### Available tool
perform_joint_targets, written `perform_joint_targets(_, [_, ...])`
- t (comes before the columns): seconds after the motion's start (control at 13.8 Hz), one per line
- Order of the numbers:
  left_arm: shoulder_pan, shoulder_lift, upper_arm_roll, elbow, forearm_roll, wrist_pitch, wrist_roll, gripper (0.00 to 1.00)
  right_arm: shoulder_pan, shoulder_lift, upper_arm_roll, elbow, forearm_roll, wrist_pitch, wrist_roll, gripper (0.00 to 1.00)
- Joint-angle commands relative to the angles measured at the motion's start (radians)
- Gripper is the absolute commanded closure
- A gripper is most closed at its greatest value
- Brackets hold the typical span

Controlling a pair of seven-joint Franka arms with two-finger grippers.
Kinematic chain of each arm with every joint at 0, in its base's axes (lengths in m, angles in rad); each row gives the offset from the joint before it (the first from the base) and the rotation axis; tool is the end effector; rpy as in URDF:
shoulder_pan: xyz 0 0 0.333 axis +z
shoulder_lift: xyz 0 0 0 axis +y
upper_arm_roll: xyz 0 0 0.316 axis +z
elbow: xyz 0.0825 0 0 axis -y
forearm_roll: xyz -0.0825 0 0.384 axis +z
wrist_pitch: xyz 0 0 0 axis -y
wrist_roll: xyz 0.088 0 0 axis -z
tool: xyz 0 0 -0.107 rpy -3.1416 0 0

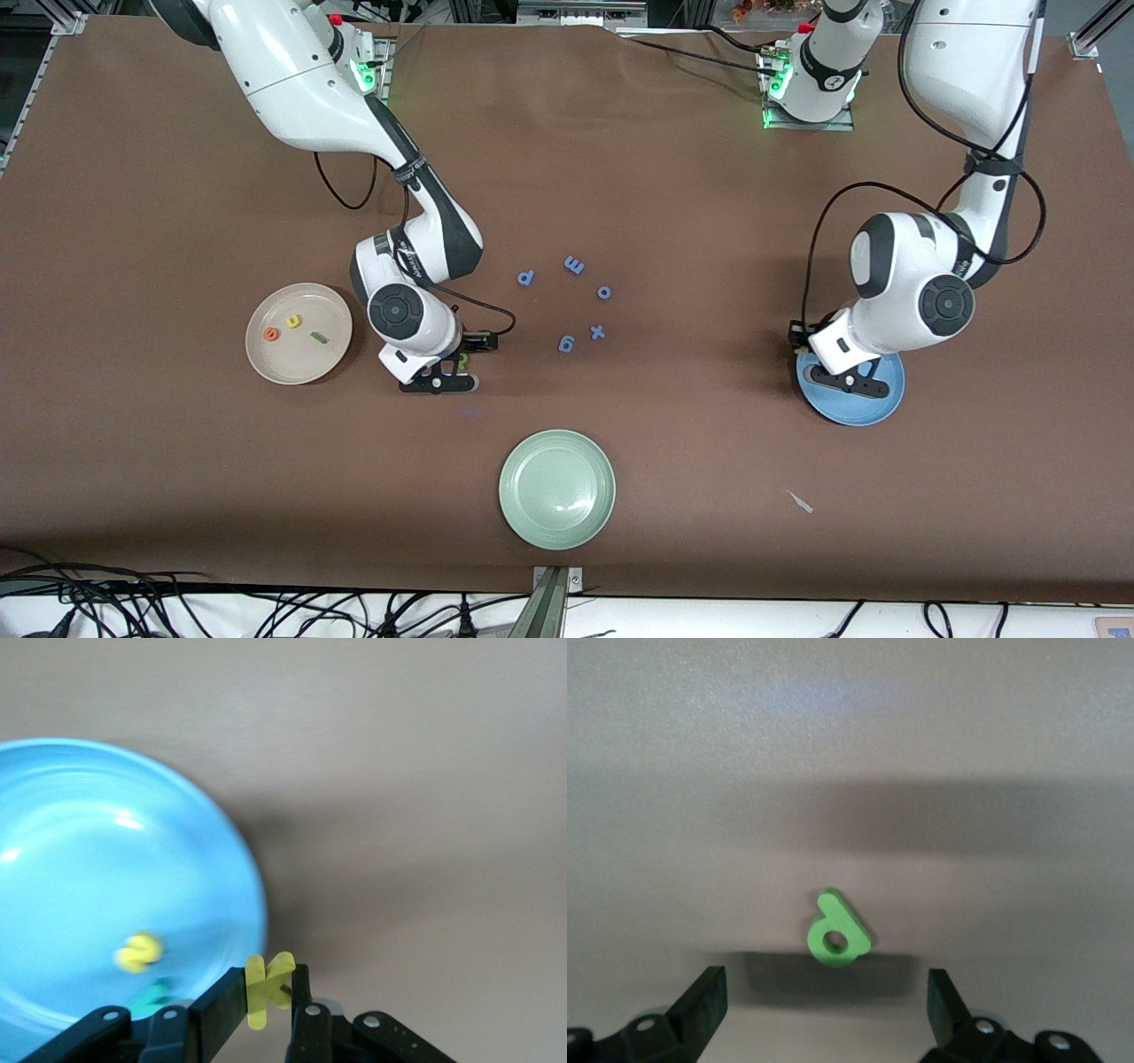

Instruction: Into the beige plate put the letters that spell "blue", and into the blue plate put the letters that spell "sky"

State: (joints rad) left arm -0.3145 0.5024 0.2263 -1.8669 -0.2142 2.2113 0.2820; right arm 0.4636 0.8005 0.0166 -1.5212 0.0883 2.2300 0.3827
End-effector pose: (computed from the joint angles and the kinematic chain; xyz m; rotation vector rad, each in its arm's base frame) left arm 0.6194 -0.0688 0.2403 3.0456 -0.3813 -0.2053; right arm 0.6196 0.3239 0.1777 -3.1021 -0.0554 0.1810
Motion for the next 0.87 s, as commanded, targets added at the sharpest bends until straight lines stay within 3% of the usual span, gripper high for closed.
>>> perform_joint_targets(0.0, [0.002,-0.027,0.027,-0.026,0.067,0.01,0.077,0.95,-0.007,0.022,0.0,0.038,0.005,-0.004,-0.021,0.02])
perform_joint_targets(0.07, [0.005,-0.025,0.031,-0.026,0.067,0.017,0.086,0.89,-0.007,0.022,0.002,0.038,0.005,-0.004,-0.021,0.1])
perform_joint_targets(0.14, [0.006,-0.024,0.033,-0.025,0.067,0.018,0.085,0.63,-0.007,0.022,0.002,0.038,0.008,-0.004,-0.018,0.17])
perform_joint_targets(0.22, [0.006,-0.024,0.033,-0.025,0.064,0.019,0.069,0.17,-0.008,0.022,0.002,0.038,0.008,-0.004,-0.019,0.34])
perform_joint_targets(0.29, [0.006,-0.025,0.033,-0.026,0.061,0.019,0.054,0.0,-0.01,0.022,0.0,0.038,0.013,-0.004,-0.008,0.55])
perform_joint_targets(0.43, [0.006,-0.031,0.033,-0.038,0.067,0.018,0.036,0.0,-0.008,0.022,0.002,0.036,0.016,-0.003,0.005,0.57])
perform_joint_targets(0.58, [0.008,-0.053,0.033,-0.095,0.067,0.019,0.031,0.0,-0.008,0.022,0.002,0.036,0.018,-0.003,0.005,0.67])
perform_joint_targets(0.79, [0.032,-0.187,0.024,-0.178,0.064,0.019,0.032,0.0,-0.008,0.022,0.002,0.036,0.018,-0.003,0.008,0.78])
